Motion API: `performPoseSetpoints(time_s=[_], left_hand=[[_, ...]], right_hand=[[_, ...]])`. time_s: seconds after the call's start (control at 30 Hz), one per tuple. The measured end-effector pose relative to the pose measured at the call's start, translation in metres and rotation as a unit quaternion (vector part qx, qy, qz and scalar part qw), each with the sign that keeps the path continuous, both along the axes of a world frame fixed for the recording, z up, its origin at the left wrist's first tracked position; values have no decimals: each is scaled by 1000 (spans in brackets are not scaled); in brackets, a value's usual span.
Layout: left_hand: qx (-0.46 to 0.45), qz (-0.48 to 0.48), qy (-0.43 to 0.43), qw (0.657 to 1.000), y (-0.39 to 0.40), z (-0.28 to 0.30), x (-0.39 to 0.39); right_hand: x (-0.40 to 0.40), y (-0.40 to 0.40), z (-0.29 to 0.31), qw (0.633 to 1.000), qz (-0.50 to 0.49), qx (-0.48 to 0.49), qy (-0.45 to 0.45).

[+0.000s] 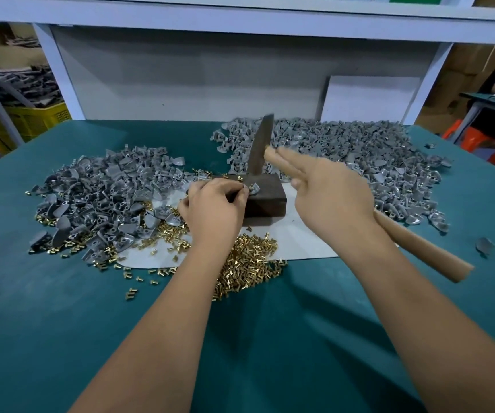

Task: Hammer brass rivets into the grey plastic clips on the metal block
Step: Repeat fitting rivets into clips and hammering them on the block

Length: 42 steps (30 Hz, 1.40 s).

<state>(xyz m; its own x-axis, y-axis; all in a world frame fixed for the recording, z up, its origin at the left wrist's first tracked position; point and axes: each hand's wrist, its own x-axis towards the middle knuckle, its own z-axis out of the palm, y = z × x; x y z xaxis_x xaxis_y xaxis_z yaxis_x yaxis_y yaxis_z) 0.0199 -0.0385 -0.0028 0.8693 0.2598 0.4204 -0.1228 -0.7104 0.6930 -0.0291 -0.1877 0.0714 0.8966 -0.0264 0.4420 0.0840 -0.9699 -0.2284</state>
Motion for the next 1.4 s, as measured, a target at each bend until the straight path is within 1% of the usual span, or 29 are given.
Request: performPoseSetpoints(time_s=[0.07,0.1,0.13,0.23,0.27,0.3,0.43,0.47,0.5,0.57,0.6,0.67,0.77,0.8,0.83,0.93,1.0,1.13,1.17,1.23,1.3,1.4], left_hand=[[-6,-2,-9,1000,-1,-2,0],[-6,-2,-13,1000,-1,-2,0],[-5,-1,-14,1000,-1,-2,0],[-2,4,-8,1000,-2,-1,0],[1,5,-4,1000,-2,-1,1],[2,6,-4,1000,-2,-1,1],[-6,2,-17,1000,-2,-4,2],[-7,2,-17,1000,-2,-4,2],[-6,4,-15,1000,-2,-4,1],[5,8,-9,1000,-2,-2,1],[12,8,-5,1000,-2,-1,1],[9,5,-6,1000,-1,-2,1],[-10,-4,-18,1000,-2,-3,1],[-10,-4,-21,1000,-2,-4,1],[-6,-1,-22,1000,-2,-4,1],[11,10,-19,1000,-2,-3,1],[13,12,-20,1000,-2,-3,1],[2,6,-32,999,-2,-6,2],[5,8,-31,999,-2,-6,2],[12,15,-20,1000,-2,-4,3],[19,17,-10,1000,-2,-3,3],[4,11,-14,1000,-2,-4,3]], right_hand=[[-1,0,-1,997,-8,30,-70],[-3,1,-2,996,-5,33,-86],[-4,1,-4,997,3,21,-77],[-4,1,-9,998,6,-53,30],[-4,0,-6,998,0,-57,35],[-4,0,-3,998,-2,-53,19],[-5,3,1,994,3,-3,-108],[-5,3,0,994,5,-8,-108],[-5,4,-2,996,11,-23,-83],[-4,5,-7,998,20,-64,-5],[-3,4,-6,997,15,-77,16],[0,5,0,997,-2,-71,5],[0,5,2,996,-21,-44,-78],[-2,5,1,995,-19,-44,-92],[-3,5,-3,995,-7,-52,-86],[-6,6,-18,996,24,-86,-24],[-4,6,-15,997,7,-71,-32],[-6,10,-11,993,-22,-29,-114],[-7,10,-12,993,-17,-39,-111],[-9,11,-17,995,8,-80,-64],[-6,9,-17,995,8,-97,-31],[-6,11,-7,996,-16,-68,-54]])
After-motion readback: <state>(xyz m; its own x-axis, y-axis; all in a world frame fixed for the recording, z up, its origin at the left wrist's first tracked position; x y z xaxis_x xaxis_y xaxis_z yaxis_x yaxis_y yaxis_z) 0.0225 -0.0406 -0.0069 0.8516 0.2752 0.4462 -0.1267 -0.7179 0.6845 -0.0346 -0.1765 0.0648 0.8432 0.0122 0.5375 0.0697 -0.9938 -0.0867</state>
